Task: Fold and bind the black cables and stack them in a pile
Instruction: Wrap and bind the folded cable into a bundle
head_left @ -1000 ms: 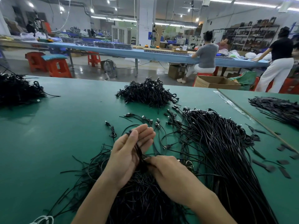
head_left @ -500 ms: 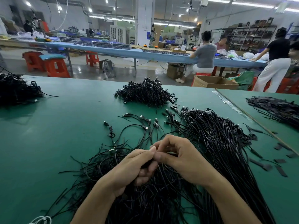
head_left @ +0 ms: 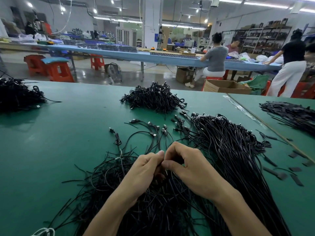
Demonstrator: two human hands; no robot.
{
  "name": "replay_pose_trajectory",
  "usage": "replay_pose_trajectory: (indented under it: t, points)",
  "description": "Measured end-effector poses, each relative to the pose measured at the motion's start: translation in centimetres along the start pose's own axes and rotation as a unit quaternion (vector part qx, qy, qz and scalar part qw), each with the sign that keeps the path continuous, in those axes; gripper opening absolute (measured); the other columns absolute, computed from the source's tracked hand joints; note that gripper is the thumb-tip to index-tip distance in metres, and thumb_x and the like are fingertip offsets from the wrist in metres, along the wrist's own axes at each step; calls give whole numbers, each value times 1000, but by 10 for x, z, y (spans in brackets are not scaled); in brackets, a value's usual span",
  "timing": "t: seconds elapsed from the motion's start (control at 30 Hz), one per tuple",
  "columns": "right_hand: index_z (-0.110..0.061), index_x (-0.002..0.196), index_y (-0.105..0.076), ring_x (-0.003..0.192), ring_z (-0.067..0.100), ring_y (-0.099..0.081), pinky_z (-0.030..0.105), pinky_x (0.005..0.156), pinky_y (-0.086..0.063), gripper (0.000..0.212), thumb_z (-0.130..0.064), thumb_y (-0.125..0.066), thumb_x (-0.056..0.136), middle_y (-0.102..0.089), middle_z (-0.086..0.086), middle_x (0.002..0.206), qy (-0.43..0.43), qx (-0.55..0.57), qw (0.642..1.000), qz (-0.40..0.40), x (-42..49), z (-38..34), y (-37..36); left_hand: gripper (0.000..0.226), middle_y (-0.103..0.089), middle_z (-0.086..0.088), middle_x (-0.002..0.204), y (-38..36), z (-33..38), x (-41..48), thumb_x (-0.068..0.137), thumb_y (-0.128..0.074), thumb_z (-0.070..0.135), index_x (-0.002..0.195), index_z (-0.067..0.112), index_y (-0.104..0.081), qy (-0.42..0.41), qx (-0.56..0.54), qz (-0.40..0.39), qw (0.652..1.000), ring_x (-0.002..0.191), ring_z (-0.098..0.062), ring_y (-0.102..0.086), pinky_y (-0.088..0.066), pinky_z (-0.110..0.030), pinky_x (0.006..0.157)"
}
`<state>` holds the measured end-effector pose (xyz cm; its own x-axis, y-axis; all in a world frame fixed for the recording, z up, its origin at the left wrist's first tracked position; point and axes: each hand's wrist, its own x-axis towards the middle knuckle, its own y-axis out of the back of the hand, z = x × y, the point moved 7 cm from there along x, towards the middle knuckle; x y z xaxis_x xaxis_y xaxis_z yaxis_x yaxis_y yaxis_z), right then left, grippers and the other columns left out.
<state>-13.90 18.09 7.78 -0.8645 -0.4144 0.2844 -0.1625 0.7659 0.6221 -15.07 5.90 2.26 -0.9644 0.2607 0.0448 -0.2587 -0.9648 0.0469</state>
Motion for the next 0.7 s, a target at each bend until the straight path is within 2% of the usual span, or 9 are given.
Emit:
replay_pose_trajectory:
  t: [0.03, 0.1, 0.2, 0.27, 0.33, 0.43, 0.5, 0.57, 0.7]
  points:
    - [-29, 85, -60, 76, 4, -62, 16, 70, -48, 15, -20, -67, 93, -65, -15, 82, 5, 4, 1000, 5, 1, -2, -2, 53, -52, -13, 72, 0, -2, 0, 102, -46, 43, 76, -2, -58, 11, -11, 3, 1000, 71, -25, -53, -56, -34, 68]
    - [-28, 86, -61, 80, 7, -63, 18, 71, -50, 14, -18, -67, 93, -65, -14, 84, 17, 2, 1000, 17, 3, -6, -6, 41, -63, -16, 85, -4, -7, -1, 102, -40, 36, 96, 3, -65, 53, -80, -21, 995, 82, -29, -63, -61, -42, 71]
    - [-29, 87, -60, 82, 7, -63, 23, 72, -52, 12, -21, -66, 92, -64, -14, 83, 32, -27, 998, 42, 8, -8, -11, 47, -69, -13, 74, -11, -11, -5, 98, -31, 44, 98, 15, -68, 92, -129, -62, 985, 64, -25, -67, -53, -33, 45]
    - [-29, 88, -61, 83, 7, -63, 28, 76, -53, 9, -23, -67, 92, -65, -14, 85, 26, -51, 997, 60, 11, -4, -13, 54, -66, -14, 67, -5, -15, -2, 101, -30, 52, 89, 17, -69, 83, -75, -17, 994, 50, -23, -60, -38, -23, 36]
    - [-30, 91, -62, 88, 4, -61, 29, 81, -52, 7, -28, -69, 91, -65, -15, 89, 7, -61, 994, 86, 13, 3, -13, 61, -58, -6, 55, 6, -17, 2, 103, -33, 57, 66, 22, -68, 70, -19, 51, 996, 40, -15, -48, -32, -21, 37]
    - [-34, 96, -54, 84, 2, -58, 24, 77, -51, 17, -46, -64, 91, -60, -14, 90, -68, -52, 989, 120, 7, 21, -8, 61, -46, 6, 45, 26, -17, 4, 99, -38, 56, 62, 16, -65, 50, -14, 138, 989, 37, -7, -36, -27, -17, 36]
    - [-32, 94, -51, 78, 3, -57, 25, 73, -51, 24, -53, -63, 90, -58, -12, 87, -137, -108, 983, 64, 0, 36, -13, 59, -41, 8, 44, 39, -17, 4, 98, -39, 56, 64, 10, -55, 40, -39, 185, 981, 35, -5, -31, -24, -16, 34]
    - [-28, 92, -57, 76, 5, -60, 27, 71, -52, 27, -54, -63, 90, -62, -10, 84, -188, -191, 962, -48, -8, 48, -28, 56, -36, 8, 45, 47, -18, 2, 97, -38, 58, 62, 14, -46, 30, -61, 215, 974, 35, -5, -26, -21, -16, 33]
    - [-12, 89, -69, 83, 20, -67, 35, 75, -56, 43, -54, -65, 89, -69, 2, 90, -222, -271, 921, -169, -18, 56, -52, 58, -33, 10, 47, 53, -18, 2, 94, -36, 64, 59, 18, -41, 13, -48, 243, 969, 39, -6, -25, -22, -17, 36]
